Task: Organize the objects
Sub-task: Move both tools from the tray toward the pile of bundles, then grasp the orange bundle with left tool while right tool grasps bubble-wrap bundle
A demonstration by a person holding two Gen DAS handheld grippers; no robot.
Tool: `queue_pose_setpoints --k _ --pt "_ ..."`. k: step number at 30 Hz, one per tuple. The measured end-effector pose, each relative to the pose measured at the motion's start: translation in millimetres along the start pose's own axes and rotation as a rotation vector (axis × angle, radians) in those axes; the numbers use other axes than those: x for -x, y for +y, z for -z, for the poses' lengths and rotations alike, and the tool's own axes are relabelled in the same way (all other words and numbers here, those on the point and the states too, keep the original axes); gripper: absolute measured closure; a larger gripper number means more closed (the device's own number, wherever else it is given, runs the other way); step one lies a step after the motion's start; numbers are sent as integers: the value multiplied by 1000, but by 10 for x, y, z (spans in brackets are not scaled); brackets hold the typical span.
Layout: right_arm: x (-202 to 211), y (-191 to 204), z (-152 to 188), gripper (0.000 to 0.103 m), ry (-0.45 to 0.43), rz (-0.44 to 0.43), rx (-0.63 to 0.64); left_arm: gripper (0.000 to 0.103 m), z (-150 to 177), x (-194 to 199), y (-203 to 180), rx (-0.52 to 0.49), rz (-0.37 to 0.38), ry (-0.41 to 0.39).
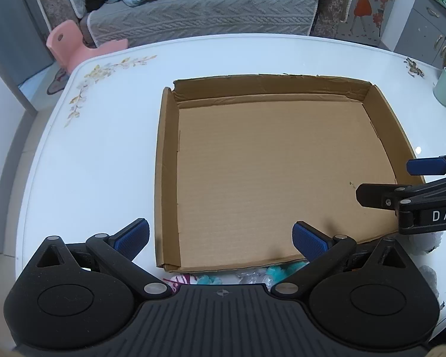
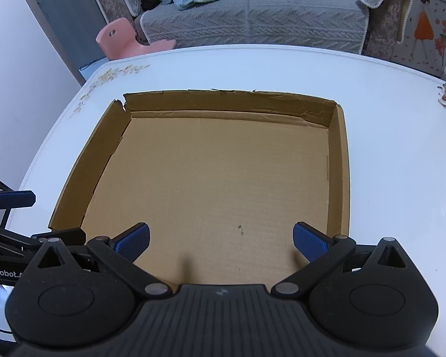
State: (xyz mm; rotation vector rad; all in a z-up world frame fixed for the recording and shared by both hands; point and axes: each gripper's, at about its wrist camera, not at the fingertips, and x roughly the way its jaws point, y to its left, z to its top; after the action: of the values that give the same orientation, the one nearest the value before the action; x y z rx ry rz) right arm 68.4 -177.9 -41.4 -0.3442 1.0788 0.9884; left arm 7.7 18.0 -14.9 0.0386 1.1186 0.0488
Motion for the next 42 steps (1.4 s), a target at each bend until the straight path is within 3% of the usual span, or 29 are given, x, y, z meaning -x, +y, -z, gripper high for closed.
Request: queue_pose_setpoints --k 15,19,22,26,32,37,42 --pt "33 -23 15 1 8 3 14 1 2 15 27 -12 17 10" --pt "161 -139 51 1 0 9 -5 1 29 114 219 8 43 -3" --pt "308 -266 113 1 -2 18 -29 1 109 174 424 22 22 -5" --pt "382 -434 236 1 22 32 -68 1 256 160 701 71 4 48" --pt "290 -629 384 1 101 102 -111 1 437 126 974 151 38 120" --pt "170 -656 435 1 154 114 -107 1 567 40 1090 115 62 149" --pt "37 -620 439 1 190 127 -104 1 609 -134 1106 45 22 183"
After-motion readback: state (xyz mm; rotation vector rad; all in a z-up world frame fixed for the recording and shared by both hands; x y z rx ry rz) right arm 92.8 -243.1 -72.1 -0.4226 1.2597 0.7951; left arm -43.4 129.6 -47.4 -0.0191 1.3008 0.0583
